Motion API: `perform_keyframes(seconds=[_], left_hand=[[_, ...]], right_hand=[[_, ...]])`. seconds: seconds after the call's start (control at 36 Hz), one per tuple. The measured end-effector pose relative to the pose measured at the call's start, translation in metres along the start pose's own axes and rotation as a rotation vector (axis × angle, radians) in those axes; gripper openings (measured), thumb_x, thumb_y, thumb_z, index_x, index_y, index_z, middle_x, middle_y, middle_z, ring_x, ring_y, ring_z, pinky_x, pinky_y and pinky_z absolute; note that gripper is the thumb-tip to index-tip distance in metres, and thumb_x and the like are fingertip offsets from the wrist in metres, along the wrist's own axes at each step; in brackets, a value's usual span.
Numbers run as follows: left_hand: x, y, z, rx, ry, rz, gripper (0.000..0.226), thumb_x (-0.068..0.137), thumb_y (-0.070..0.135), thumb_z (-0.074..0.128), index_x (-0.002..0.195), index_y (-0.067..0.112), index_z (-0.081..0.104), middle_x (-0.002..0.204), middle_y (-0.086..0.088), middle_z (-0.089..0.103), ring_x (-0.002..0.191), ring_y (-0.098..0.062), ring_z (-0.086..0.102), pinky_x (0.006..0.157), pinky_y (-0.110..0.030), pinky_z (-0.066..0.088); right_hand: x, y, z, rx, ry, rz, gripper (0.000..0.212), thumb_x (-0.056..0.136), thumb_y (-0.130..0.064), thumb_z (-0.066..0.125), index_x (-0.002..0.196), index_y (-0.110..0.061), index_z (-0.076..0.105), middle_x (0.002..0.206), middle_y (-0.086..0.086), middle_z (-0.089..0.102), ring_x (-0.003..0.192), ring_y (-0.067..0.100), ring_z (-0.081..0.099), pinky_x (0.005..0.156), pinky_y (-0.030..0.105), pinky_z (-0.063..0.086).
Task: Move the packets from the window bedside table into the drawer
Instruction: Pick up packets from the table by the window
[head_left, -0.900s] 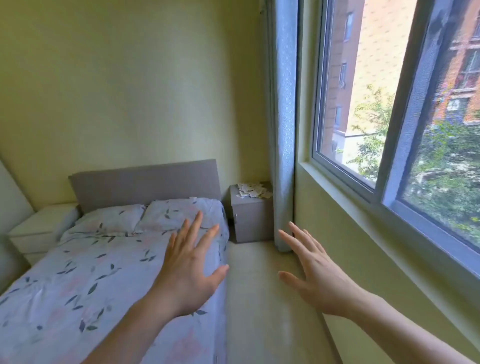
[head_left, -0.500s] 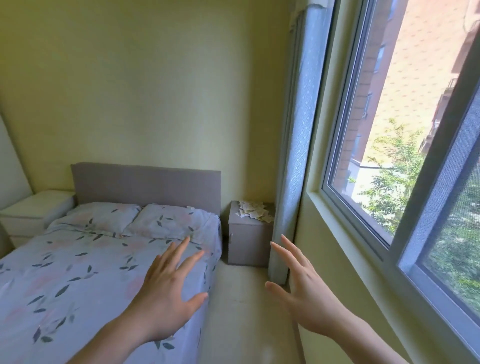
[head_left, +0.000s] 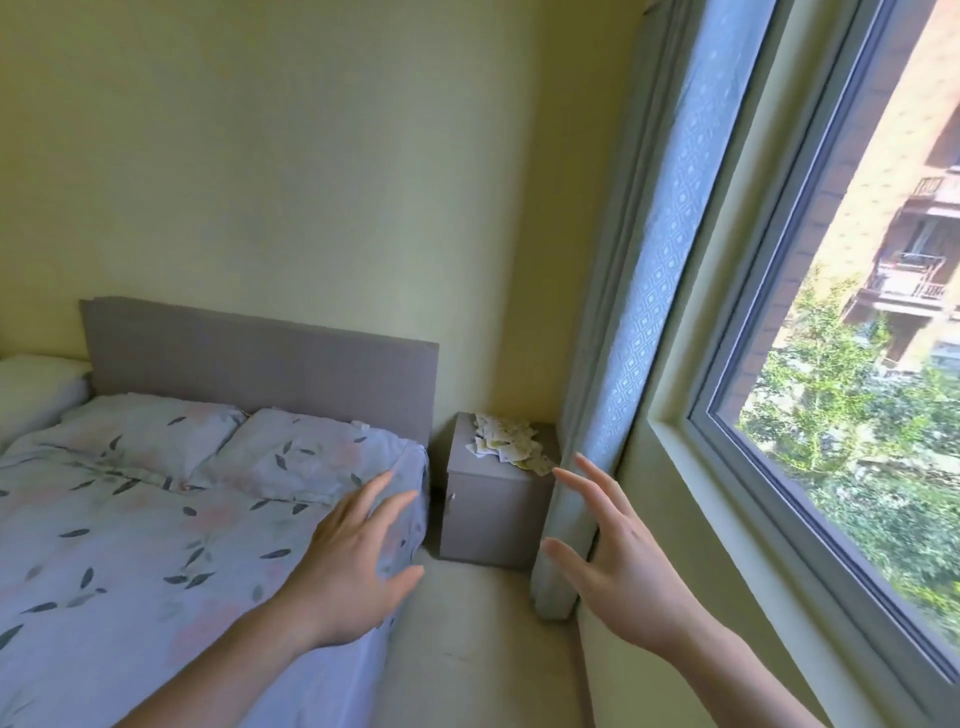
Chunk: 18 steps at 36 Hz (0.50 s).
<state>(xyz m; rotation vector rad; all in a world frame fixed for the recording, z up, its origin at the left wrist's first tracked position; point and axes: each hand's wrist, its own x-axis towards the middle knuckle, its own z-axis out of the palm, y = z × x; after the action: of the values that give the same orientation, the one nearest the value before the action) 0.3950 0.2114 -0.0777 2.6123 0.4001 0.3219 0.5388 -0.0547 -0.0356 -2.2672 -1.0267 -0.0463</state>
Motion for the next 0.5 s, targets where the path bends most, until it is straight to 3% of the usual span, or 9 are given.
perform_keyframes(seconds=[0.22, 0.33, 0.5], left_hand=[[0.150, -0.008, 0.044, -0.110, -0.093, 0.052, 0.066, 0.088, 0.054, 0.061, 0.146, 0.044, 0.031, 0.157, 0.030, 0.006, 0.148, -0.004, 0.017, 0.121, -0.030, 0.021], [0.226, -0.016, 0.074, -0.133, -0.110, 0.042, 0.066, 0.089, 0.048, 0.064, 0.147, 0.041, 0.031, 0.159, 0.025, 0.012, 0.149, -0.003, 0.017, 0.121, -0.029, 0.019], [0.342, -0.039, 0.105, -0.103, -0.150, -0.017, 0.067, 0.091, 0.043, 0.066, 0.149, 0.034, 0.034, 0.157, 0.022, 0.019, 0.147, -0.002, 0.020, 0.117, -0.020, 0.017]], right_hand=[[0.088, 0.095, 0.021, 0.034, -0.017, 0.147, 0.060, 0.092, -0.043, 0.063, 0.146, -0.047, 0.035, 0.160, -0.031, 0.012, 0.145, -0.010, 0.020, 0.111, 0.010, 0.017], [0.145, 0.147, 0.043, 0.070, -0.058, 0.200, 0.059, 0.093, -0.043, 0.061, 0.146, -0.045, 0.035, 0.159, -0.030, 0.012, 0.140, -0.014, 0.021, 0.108, 0.007, 0.016], [0.248, 0.230, 0.069, 0.157, -0.080, 0.263, 0.059, 0.093, -0.042, 0.063, 0.146, -0.040, 0.039, 0.155, -0.028, 0.022, 0.139, -0.011, 0.028, 0.113, 0.014, 0.022]])
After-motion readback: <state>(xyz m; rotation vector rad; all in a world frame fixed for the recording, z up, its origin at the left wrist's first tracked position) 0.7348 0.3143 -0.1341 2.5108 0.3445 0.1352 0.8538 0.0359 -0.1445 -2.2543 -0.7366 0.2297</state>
